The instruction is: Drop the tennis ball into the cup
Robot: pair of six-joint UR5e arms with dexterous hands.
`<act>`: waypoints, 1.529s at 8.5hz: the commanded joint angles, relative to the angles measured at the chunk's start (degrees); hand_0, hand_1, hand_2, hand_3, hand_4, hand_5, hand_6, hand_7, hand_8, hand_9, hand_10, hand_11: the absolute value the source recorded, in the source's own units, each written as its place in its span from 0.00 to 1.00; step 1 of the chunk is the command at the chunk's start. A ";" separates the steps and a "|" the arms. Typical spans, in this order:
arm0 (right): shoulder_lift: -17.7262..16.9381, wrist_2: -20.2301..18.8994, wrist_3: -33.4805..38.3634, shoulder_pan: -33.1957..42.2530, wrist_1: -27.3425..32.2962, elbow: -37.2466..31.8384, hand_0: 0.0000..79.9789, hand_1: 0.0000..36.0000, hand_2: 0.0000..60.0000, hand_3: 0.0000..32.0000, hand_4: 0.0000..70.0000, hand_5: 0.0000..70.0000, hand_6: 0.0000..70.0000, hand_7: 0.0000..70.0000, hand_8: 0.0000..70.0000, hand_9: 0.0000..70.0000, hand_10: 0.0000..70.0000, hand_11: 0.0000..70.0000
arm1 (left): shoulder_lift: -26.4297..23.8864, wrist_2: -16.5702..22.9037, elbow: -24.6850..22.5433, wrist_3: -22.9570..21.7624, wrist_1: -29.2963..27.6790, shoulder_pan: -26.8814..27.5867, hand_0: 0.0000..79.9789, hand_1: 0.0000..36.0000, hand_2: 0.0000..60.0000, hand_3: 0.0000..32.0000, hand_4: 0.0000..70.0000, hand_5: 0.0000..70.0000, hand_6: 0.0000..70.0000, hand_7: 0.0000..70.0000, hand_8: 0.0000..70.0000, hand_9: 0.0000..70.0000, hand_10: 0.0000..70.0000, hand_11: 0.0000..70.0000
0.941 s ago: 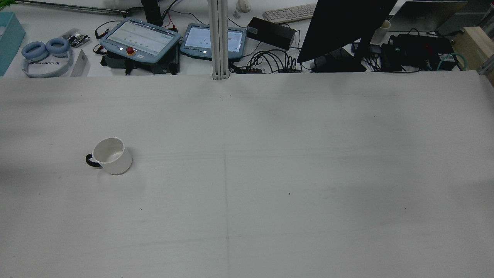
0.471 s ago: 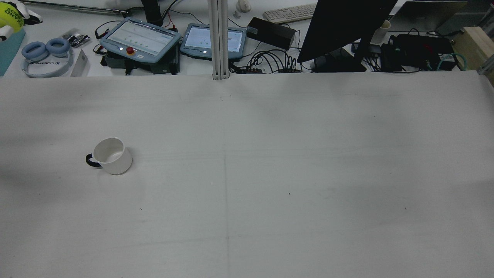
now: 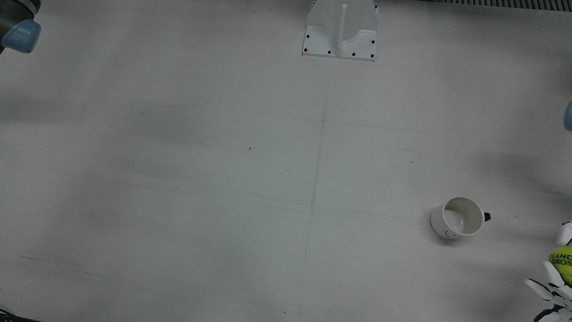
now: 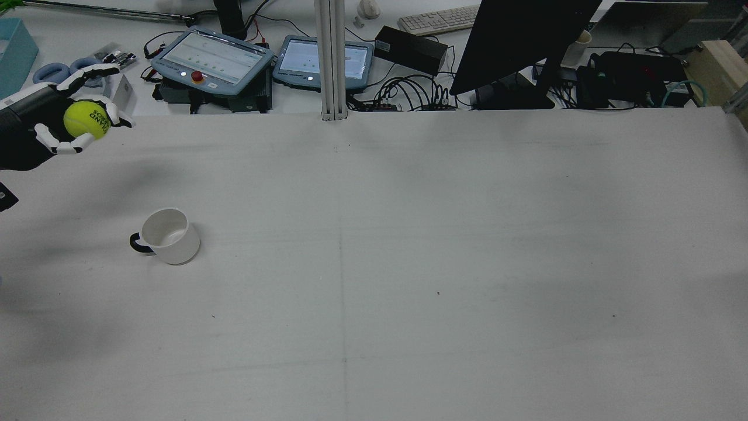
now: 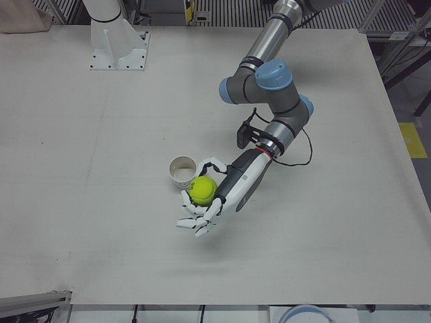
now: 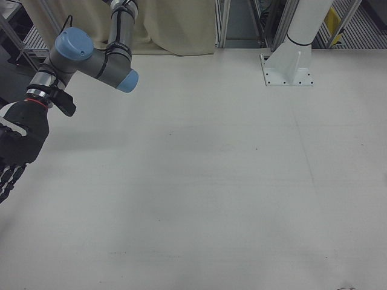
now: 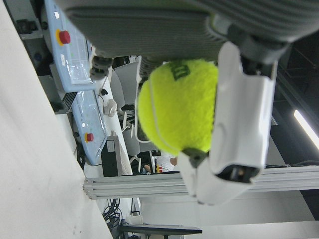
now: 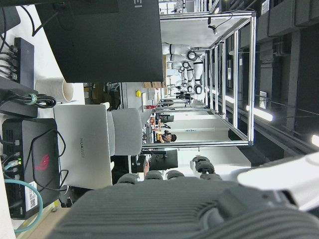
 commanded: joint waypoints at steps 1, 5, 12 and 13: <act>0.00 0.00 0.00 0.00 0.00 0.00 0.00 0.00 0.00 0.00 0.00 0.00 0.00 0.00 0.00 0.00 0.00 0.00 | 3.43 -0.15 -4.81 0.99 -0.22 5.48 1.00 1.00 1.00 0.76 0.00 0.39 1.00 0.85 0.49 0.47 0.07 0.16; 0.00 0.00 0.00 0.00 0.00 0.00 0.00 0.00 0.00 0.00 0.00 0.00 0.00 0.00 0.00 0.00 0.00 0.00 | 2.29 -0.59 -7.21 2.93 2.24 8.75 1.00 1.00 1.00 0.76 0.00 0.43 1.00 0.83 0.51 0.46 0.08 0.17; 0.00 0.00 0.00 0.00 0.00 0.00 0.00 0.00 0.00 0.00 0.00 0.00 0.00 0.00 0.00 0.00 0.00 0.00 | 2.29 -0.77 -6.77 4.43 1.81 14.46 0.64 0.71 0.49 0.86 0.00 0.14 0.17 0.13 0.06 0.01 0.03 0.08; 0.00 0.00 0.00 0.00 0.00 0.00 0.00 0.00 0.00 0.00 0.00 0.00 0.00 0.00 0.00 0.00 0.00 0.00 | 2.38 -0.76 -6.59 3.99 1.81 14.20 0.63 0.70 0.50 0.83 0.00 0.12 0.06 0.15 0.03 0.01 0.02 0.07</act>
